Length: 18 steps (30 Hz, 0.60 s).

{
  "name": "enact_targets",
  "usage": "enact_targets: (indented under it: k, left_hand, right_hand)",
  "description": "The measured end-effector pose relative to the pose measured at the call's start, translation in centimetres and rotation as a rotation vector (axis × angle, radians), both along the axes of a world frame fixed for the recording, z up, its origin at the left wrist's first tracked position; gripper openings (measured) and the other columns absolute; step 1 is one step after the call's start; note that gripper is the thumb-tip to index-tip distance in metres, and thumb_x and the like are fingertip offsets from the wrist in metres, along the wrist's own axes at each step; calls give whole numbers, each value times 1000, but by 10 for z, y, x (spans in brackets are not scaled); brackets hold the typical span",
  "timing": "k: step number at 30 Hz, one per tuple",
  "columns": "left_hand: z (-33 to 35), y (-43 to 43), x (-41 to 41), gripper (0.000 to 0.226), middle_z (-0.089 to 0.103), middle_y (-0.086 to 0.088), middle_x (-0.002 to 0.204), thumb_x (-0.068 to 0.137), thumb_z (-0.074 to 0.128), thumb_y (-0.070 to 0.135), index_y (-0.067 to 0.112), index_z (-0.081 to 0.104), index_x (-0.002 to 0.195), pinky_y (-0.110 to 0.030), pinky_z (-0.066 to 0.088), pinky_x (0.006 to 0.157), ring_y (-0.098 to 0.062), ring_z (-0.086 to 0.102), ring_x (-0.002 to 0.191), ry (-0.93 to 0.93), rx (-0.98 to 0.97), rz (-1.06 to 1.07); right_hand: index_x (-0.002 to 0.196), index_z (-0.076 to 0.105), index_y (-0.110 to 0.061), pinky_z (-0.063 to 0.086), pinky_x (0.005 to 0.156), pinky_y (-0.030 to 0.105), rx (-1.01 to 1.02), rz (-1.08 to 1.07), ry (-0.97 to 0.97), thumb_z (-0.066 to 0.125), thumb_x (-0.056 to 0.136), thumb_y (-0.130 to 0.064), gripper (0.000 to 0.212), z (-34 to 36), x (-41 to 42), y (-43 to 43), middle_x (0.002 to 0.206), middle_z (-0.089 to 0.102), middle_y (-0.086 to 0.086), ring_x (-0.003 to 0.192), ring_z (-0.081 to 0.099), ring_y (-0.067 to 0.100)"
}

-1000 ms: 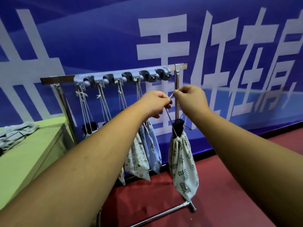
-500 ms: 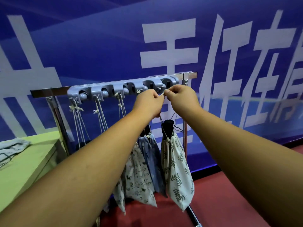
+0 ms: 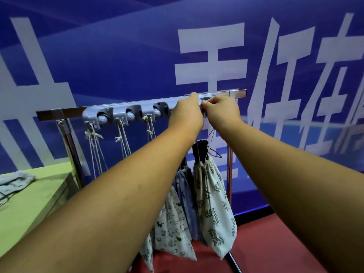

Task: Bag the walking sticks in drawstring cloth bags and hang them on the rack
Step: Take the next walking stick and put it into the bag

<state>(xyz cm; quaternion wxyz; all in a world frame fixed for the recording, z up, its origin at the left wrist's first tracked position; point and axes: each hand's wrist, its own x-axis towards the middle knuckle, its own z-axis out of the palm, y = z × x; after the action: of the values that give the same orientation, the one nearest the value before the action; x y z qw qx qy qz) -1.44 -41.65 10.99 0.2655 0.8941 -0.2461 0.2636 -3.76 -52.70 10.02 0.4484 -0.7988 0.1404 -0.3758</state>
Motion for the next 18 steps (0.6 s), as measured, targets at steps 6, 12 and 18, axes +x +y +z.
enact_targets:
  k: [6,12,18]
  left_hand:
    - [-4,-6,-1,18,58,-9,102,96,48,2,18,50,103,-33,32,52,-29,54,82,92,21,3]
    - [-20,-2,3,19,58,-11,106,94,47,0,17,54,101,-36,39,56,-31,54,79,104,18,1]
    - [-26,0,-3,17,63,-10,95,95,53,0,14,63,99,-36,53,57,-32,68,79,201,91,26]
  right_hand:
    - [92,68,-18,64,91,46,465,186,-22,71,94,-17,3,-4,4,-3,100,73,7,91,72,24]
    - [104,66,-3,61,90,39,645,188,165,56,109,-10,13,-8,-2,-6,73,60,7,72,61,20]
    - [100,75,-2,64,80,45,393,156,189,64,100,-6,11,-29,-13,-10,89,72,13,79,67,23]
